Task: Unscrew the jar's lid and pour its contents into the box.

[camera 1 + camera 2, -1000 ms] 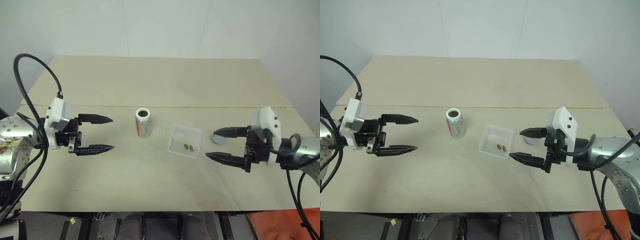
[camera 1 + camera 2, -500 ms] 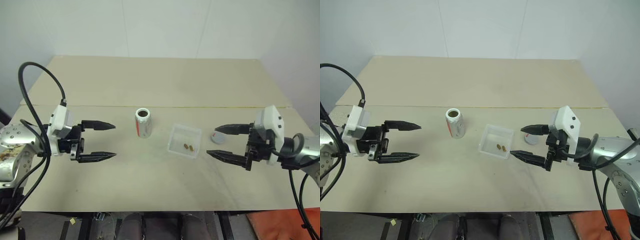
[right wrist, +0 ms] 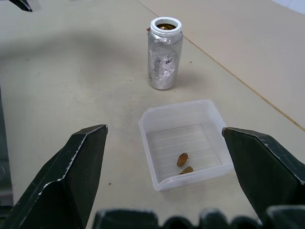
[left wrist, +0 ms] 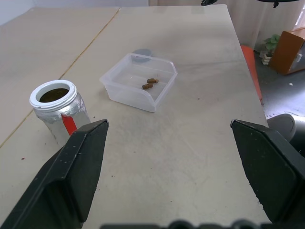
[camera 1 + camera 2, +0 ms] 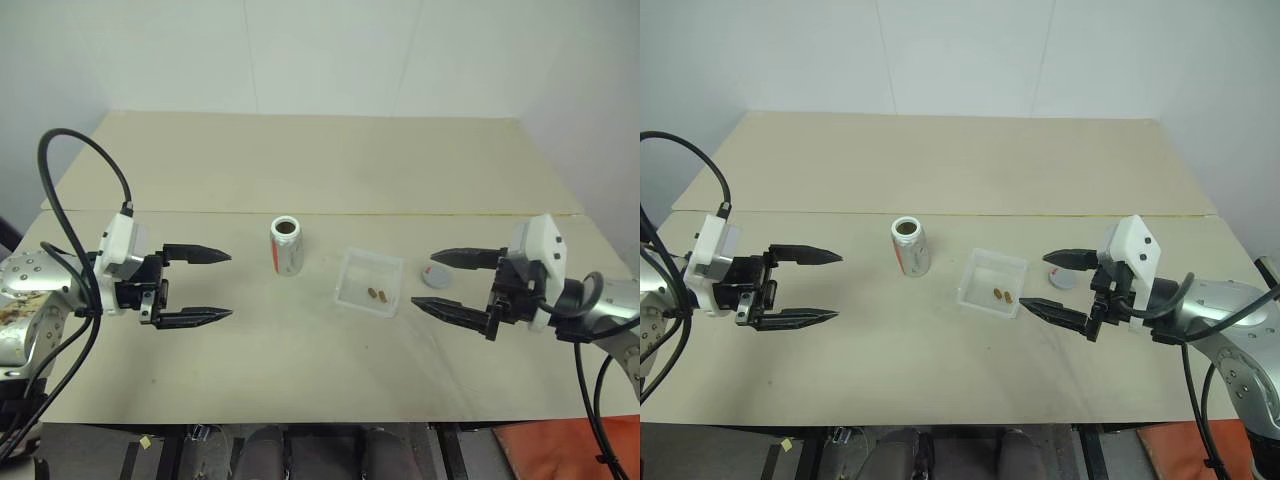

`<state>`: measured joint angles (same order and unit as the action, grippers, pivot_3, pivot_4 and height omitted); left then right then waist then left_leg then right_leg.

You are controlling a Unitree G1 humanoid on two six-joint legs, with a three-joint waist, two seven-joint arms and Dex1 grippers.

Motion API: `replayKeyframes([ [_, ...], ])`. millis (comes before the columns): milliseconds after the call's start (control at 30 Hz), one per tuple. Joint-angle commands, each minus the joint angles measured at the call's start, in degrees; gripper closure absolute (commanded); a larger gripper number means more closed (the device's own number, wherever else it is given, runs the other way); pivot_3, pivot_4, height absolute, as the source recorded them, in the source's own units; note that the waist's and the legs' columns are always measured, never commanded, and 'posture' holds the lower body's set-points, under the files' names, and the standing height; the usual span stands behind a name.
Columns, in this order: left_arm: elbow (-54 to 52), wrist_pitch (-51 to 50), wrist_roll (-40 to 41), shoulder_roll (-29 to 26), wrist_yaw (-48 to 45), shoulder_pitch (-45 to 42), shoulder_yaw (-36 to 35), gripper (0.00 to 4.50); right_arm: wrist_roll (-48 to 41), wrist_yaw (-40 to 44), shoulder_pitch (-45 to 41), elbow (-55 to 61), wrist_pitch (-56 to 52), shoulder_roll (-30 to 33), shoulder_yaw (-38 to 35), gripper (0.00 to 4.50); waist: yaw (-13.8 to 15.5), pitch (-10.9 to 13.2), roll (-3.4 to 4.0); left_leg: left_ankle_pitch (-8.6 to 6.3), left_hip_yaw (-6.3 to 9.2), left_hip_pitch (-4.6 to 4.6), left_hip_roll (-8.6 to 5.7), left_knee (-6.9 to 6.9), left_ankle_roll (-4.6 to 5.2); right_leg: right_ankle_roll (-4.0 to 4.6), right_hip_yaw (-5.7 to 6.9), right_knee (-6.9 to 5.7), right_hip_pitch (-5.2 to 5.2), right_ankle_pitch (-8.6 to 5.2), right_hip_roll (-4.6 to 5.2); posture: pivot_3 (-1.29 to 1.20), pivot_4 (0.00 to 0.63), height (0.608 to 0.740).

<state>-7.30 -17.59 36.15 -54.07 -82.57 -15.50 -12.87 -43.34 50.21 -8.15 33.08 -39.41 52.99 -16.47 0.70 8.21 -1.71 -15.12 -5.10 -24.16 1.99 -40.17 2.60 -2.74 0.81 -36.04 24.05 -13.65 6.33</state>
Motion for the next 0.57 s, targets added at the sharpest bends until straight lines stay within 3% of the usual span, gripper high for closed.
replayKeyframes([
  [33,-1.6,0.5,0.8,-0.7,-0.2,-0.7,-1.2,0.02,1.7,1.6,-0.3,0.2,3.6,0.5,-0.8,0.0,0.0,0.0,0.0,0.0,0.0,0.0,0.0,0.0,0.0,0.0,0.0,0.0,0.0,0.0,0.0,0.0,0.15,0.74],
  [567,-4.1,-0.1,1.4,0.5,1.7,1.4,-1.1,0.02,0.9,4.4,-1.0,-1.4,2.4,2.0,-2.1,0.0,0.0,0.0,0.0,0.0,0.0,0.01,0.0,0.0,0.0,0.0,0.0,0.01,0.0,0.0,0.0,0.0,0.15,0.74],
])
